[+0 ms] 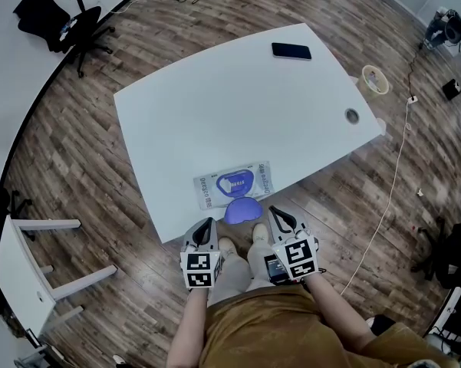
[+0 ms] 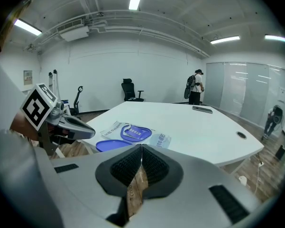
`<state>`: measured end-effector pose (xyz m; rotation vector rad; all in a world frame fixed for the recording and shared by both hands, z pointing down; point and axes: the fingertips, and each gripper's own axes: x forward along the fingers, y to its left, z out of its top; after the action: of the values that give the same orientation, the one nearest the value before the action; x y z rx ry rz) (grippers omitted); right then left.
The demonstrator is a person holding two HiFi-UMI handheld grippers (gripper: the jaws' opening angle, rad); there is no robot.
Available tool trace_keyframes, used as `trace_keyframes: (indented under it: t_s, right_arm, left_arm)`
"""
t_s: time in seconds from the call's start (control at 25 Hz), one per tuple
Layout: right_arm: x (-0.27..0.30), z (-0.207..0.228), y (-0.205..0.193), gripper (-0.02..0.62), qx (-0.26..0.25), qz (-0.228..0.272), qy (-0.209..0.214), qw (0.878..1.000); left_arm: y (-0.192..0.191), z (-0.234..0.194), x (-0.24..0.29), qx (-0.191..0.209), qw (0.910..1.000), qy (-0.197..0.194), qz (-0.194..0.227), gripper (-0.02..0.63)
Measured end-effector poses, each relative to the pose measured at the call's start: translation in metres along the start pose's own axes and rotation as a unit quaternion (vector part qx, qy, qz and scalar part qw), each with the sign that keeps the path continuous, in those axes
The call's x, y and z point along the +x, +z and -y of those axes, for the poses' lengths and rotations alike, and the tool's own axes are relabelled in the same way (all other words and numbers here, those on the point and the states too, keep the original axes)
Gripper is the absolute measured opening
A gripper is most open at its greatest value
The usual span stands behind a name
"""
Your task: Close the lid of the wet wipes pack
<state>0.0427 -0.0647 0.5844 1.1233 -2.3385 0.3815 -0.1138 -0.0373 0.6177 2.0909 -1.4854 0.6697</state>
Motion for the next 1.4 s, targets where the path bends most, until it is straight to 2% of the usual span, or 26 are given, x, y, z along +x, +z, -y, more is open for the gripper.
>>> trace_keyframes:
  t_s: [0.48, 1.4]
  right_arm:
    - [0.002, 0.001, -0.012, 0.009, 0.004, -0.012, -0.002, 1.000]
    - [0.018, -0.005, -0.034, 0.009, 0.004, -0.046, 0.013, 0.999]
  left_arm:
    - [-0.017, 0.009, 0.010, -0.001, 0.9995, -0.024, -0.022, -0.006]
    - [-0.025, 0.022, 0.023, -0.005, 0.9977, -0.052, -0.044, -0.006]
